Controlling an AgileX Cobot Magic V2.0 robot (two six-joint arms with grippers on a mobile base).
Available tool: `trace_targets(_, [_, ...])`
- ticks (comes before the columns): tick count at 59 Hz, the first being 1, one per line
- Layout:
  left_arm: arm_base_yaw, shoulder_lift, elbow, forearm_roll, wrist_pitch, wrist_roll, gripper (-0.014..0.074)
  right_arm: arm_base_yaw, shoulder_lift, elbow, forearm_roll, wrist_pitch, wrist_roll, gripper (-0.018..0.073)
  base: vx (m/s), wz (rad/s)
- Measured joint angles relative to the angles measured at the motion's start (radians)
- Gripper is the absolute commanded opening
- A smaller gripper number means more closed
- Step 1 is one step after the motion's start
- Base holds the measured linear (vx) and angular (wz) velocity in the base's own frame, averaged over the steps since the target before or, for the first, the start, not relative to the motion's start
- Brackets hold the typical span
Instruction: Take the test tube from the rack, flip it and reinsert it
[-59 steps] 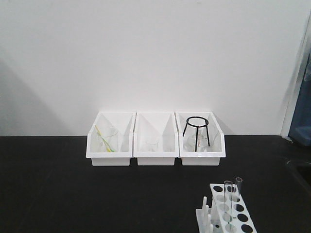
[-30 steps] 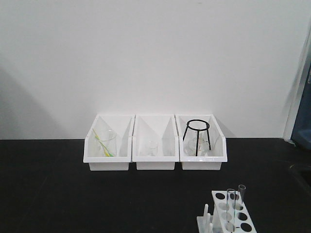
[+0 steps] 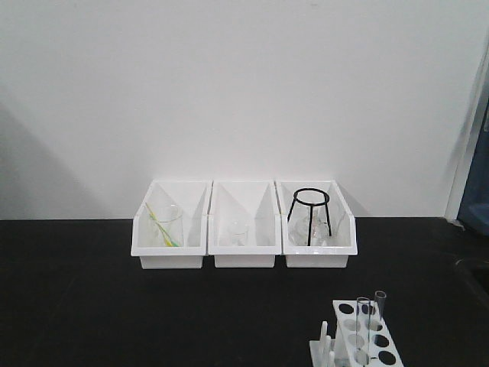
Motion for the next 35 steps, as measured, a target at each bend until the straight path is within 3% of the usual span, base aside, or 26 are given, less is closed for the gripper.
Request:
trace_targets(5, [0.000, 0.000, 0.000, 0.000, 0.000, 0.000, -0.0006, 0.000, 0.000, -0.003, 0.027, -0.029, 0.018, -0.0008, 0.00, 0.00])
trace_targets(13, [0.000, 0.000, 0.000, 0.000, 0.000, 0.000, -0.0006, 0.000, 0.031, -0.090, 0.036, 0.041, 0.018, -0.0008, 0.00, 0.00])
trace_targets(23, [0.000, 0.000, 0.000, 0.000, 0.000, 0.000, -0.0006, 0.000, 0.187, -0.240, 0.029, 0.096, 0.018, -0.0008, 0.00, 0.00])
trace_targets(35, [0.000, 0.000, 0.000, 0.000, 0.000, 0.000, -0.0006, 0.000, 0.398, -0.310, 0.028, 0.058, 0.018, 0.0001, 0.00, 0.00])
